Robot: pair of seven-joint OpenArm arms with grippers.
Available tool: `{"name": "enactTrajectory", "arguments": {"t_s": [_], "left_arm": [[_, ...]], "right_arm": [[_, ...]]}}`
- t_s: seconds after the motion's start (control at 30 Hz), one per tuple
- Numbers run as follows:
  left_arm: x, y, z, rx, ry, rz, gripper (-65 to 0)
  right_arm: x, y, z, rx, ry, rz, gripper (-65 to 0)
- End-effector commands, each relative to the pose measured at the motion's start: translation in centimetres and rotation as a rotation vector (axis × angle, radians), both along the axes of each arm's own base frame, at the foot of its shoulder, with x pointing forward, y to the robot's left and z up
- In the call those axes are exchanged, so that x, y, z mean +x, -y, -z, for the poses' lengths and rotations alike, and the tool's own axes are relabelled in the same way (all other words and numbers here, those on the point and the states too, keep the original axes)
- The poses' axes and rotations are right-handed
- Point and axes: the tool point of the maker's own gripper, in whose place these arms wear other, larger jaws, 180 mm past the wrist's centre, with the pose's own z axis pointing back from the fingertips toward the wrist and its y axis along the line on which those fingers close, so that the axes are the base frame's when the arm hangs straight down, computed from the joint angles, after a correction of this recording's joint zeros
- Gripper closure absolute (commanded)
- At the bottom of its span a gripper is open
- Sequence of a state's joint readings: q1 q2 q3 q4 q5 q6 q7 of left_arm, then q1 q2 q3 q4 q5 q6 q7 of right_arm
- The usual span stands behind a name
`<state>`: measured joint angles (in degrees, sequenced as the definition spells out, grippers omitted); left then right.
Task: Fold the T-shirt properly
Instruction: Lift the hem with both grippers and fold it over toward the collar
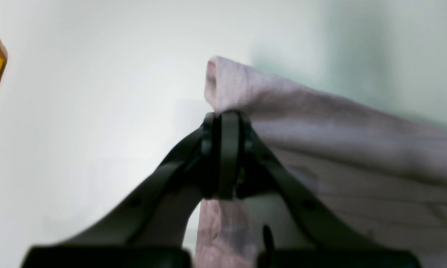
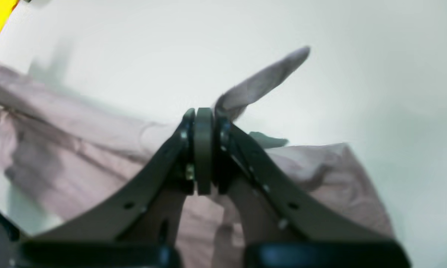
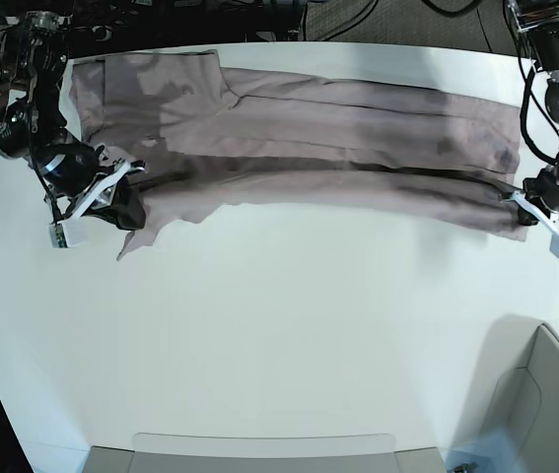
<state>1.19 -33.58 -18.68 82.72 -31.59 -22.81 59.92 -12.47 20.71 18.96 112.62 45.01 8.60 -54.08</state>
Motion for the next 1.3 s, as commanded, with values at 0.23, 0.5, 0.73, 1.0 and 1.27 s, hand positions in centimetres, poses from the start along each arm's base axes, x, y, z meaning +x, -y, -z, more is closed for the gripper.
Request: {"name": "enactTrajectory", "arguments": {"t_s": [0.23, 0.5, 0.73, 1.0, 1.27], "left_arm": [[-2.5, -0.6, 0.3, 0.039, -0.028, 0.017, 0.0], [-3.9, -1.4, -1.2, 0.078, -0.007, 0.005, 0.0], [-6.0, -1.2, 0.4, 0.072, -0.066, 0.009, 0.0], [-7.3, -1.2, 1.2, 0.074, -0.098, 0.009, 0.0], [-7.1, 0.4, -1.3, 0.116, -0.046, 0.077, -19.9]], "right_arm": [[-3.1, 1.7, -0.6, -0.029, 0.0, 0.038, 0.0], [-6.8, 2.1, 0.6, 0.084, -0.108, 0.044, 0.0], [-10.3, 2.1, 2.8, 0.091, -0.225, 0.05, 0.0], [-12.1, 2.8, 4.6, 0.015, -0.282, 0.062, 0.0], [-11.9, 3.0, 4.6, 0.008, -0.276, 0.067, -25.6]]}}
